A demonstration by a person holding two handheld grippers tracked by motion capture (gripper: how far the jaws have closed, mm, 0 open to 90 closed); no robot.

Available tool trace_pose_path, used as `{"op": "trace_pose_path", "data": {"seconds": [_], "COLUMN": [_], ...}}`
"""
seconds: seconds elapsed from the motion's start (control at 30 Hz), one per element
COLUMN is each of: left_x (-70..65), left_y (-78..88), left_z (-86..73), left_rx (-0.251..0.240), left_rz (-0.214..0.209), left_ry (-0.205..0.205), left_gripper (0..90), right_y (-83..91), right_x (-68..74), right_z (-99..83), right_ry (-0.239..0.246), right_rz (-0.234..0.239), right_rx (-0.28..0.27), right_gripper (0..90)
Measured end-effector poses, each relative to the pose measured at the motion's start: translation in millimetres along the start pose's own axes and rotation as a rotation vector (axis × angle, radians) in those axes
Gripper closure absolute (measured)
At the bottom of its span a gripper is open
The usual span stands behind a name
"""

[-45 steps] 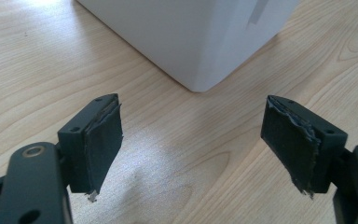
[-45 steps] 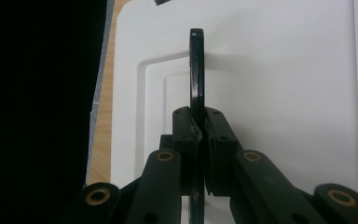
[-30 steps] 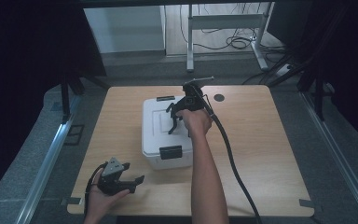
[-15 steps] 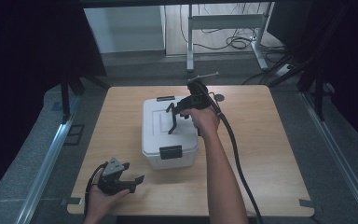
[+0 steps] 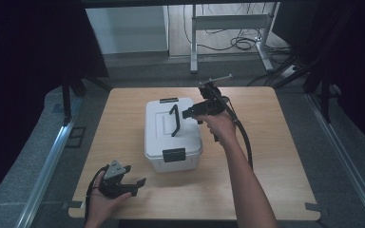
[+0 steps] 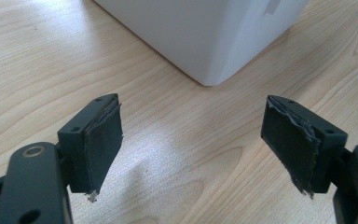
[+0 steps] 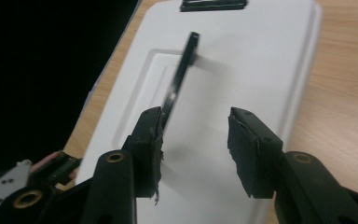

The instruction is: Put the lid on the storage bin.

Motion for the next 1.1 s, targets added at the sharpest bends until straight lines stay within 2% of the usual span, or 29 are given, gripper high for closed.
{"op": "trace_pose_path", "data": {"seconds": [0.07, 0.17, 0.2, 0.23, 0.27, 0.4, 0.5, 0.53, 0.67, 0.73, 0.77, 0.83, 0.9, 1.03, 1.1], "left_x": [0.2, 1.7, 1.7, 1.5, 1.9, 2.8, 3.3, 3.5, 4.5, 4.6, 4.6, 4.9, 4.7, 3.7, 3.9], "left_y": [-0.1, 0.0, 0.0, -0.3, -0.4, -0.4, 0.2, 0.6, 1.5, 1.5, 1.5, 1.0, 0.2, -0.8, -1.0], "left_z": [-0.2, -0.8, -0.8, -0.8, -0.9, -1.6, -1.5, -1.4, -1.4, -1.4, -1.4, -1.7, -2.0, -2.4, -2.5], "left_rx": [0.001, 0.006, 0.006, 0.004, 0.006, 0.013, 0.01, 0.007, 0.007, 0.008, 0.008, 0.011, 0.013, 0.017, 0.019], "left_rz": [0.002, 0.011, 0.011, 0.011, 0.013, 0.019, 0.022, 0.023, 0.025, 0.026, 0.026, 0.027, 0.03, 0.03, 0.033], "left_ry": [0.0, -0.004, -0.004, 0.002, 0.0, -0.003, -0.001, 0.002, 0.004, 0.005, 0.005, 0.002, 0.001, -0.004, -0.004], "left_gripper": [20.7, 20.7, 20.7, 20.7, 20.7, 20.7, 20.7, 20.7, 20.7, 20.7, 20.7, 20.7, 20.7, 20.7, 20.7], "right_y": [3.0, 16.2, 16.2, 18.9, 23.2, 29.4, 31.6, 33.6, 37.0, 40.3, 40.3, 42.5, 42.2, 37.0, 36.3], "right_x": [-2.7, -13.7, -13.7, -16.5, -21.4, -29.4, -33.5, -39.2, -48.5, -59.0, -59.0, -71.3, -74.0, -91.0, -93.6], "right_z": [-2.0, -9.3, -9.3, -12.1, -18.4, -31.4, -39.3, -48.1, -62.0, -76.3, -76.3, -91.7, -95.6, -117.9, -121.0], "right_ry": [0.008, 0.052, 0.052, 0.072, 0.096, 0.134, 0.148, 0.164, 0.153, 0.146, 0.146, 0.132, 0.123, 0.09, 0.083], "right_rz": [-0.001, -0.002, -0.002, -0.006, -0.013, -0.014, -0.014, -0.027, -0.023, -0.028, -0.028, -0.037, -0.035, -0.035, -0.032], "right_rx": [-0.006, -0.066, -0.066, -0.08, -0.105, -0.157, -0.17, -0.178, -0.193, -0.205, -0.205, -0.219, -0.217, -0.205, -0.209], "right_gripper": [53.9, 52.6, 52.6, 52.2, 51.8, 51.3, 50.9, 50.6, 50.4, 49.9, 49.9, 49.1, 48.8, 47.3, 47.3]}}
Point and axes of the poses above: each handheld gripper's, and its own axes: y roughly backward along the jaws, z roughly out of its top, x roughly to its left, the point moved 7 cm from there along -y, roughly forward along the jaws, and after that the axes turned 9 degrees about y, right-handed, at the moved point
